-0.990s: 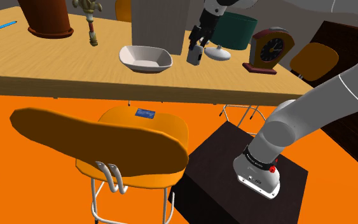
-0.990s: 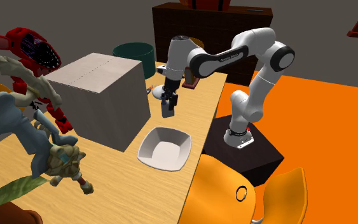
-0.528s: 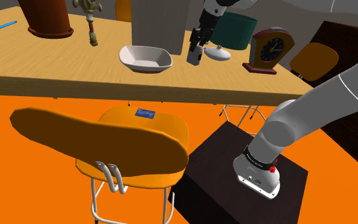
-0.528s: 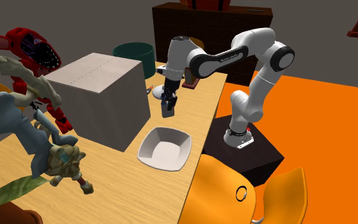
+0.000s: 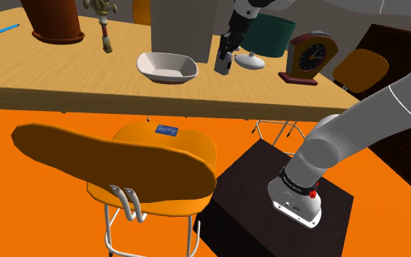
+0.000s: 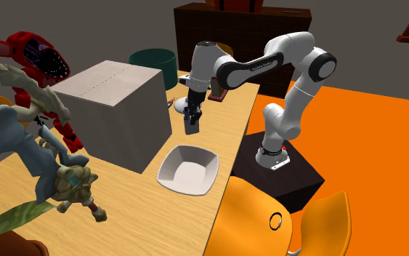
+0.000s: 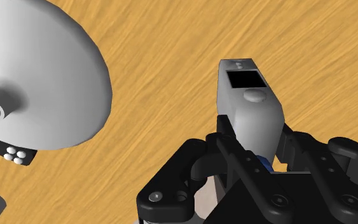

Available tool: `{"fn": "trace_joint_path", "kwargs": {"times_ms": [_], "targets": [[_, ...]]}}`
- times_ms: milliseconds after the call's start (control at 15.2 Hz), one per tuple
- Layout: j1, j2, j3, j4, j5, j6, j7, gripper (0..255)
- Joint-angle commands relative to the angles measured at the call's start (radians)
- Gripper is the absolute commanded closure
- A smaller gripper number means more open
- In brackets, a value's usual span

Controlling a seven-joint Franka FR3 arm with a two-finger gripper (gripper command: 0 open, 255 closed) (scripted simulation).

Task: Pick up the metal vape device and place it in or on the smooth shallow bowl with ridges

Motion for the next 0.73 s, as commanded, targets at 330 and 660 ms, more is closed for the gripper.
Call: {"fn": "trace_joint_path", "kwargs": {"times_ms": [330, 660], "targets": [[0.001, 0.005, 0.001, 0.071, 0.0, -0.067, 0.003, 255], [0.001, 0.015, 0.001, 0.147, 0.0, -0.134, 0.005, 255]]}}
